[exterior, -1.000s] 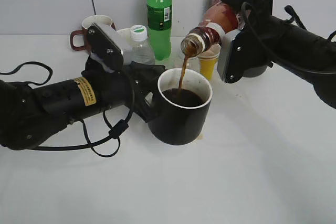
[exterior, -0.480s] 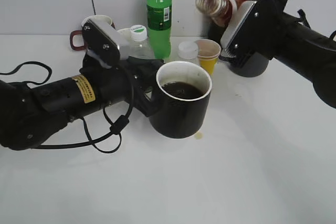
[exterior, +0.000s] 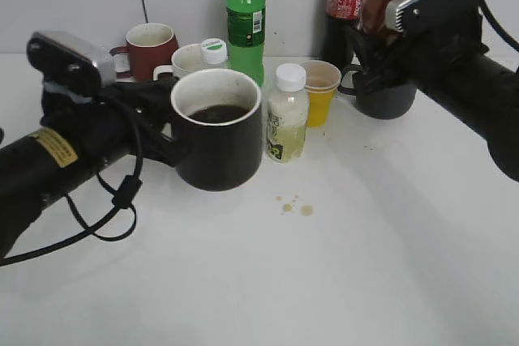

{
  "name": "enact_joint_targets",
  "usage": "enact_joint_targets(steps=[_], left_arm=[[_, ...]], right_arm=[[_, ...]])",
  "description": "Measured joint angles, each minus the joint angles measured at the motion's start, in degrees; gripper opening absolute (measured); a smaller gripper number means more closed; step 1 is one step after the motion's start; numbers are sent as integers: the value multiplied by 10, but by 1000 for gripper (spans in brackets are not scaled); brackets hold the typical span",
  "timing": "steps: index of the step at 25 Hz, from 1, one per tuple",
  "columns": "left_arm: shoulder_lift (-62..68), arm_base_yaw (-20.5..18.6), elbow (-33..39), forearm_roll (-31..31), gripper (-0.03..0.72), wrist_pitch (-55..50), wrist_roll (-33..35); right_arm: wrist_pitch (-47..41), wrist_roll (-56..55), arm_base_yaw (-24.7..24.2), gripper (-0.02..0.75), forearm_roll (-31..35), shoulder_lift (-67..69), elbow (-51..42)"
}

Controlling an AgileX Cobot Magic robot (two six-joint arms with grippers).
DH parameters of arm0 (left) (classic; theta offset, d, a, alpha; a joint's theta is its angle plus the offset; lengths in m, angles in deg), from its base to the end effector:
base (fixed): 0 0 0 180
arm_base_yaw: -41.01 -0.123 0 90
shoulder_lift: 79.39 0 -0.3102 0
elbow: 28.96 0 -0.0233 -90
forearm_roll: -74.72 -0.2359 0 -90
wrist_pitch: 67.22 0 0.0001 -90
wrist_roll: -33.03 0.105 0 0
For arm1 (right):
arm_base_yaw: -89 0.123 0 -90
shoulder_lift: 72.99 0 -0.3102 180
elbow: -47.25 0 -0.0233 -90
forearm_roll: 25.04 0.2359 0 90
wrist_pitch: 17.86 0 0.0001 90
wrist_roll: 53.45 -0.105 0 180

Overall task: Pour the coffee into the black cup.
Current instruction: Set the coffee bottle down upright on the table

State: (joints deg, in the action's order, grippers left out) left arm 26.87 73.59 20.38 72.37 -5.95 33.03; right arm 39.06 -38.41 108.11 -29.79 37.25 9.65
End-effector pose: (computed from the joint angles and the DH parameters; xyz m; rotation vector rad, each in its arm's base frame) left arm 0.2593 -0.1702 0.2075 0.5095 1.5859 -0.4472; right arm 0.3353 0.1239 0.2248 -0.5520 1.4899 0.0752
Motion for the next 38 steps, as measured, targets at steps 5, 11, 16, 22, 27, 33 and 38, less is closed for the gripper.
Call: enact_joint_targets(steps=[5, 11, 16, 22, 27, 33, 38], left_arm=[[-12, -44, 43, 57, 36, 24, 17], [-9, -109, 57, 67, 36, 30, 22], [38, -143, 57, 82, 36, 41, 22], [121, -146, 21, 94, 36, 31, 24], [169, -146, -38, 94, 36, 33, 24], [223, -164, -93, 92, 36, 35, 24], [246, -183, -116, 93, 36, 46, 22]], right_arm=[[2, -81, 0, 503, 27, 0, -70], [45, -136, 0, 503, 79, -1, -174], [71, -117, 0, 503, 142, 4, -202], [112, -88, 0, 503, 144, 70, -183], [112, -87, 0, 505, 146, 127, -162], [115, -86, 0, 505, 146, 135, -159], [117, -86, 0, 505, 146, 135, -159]])
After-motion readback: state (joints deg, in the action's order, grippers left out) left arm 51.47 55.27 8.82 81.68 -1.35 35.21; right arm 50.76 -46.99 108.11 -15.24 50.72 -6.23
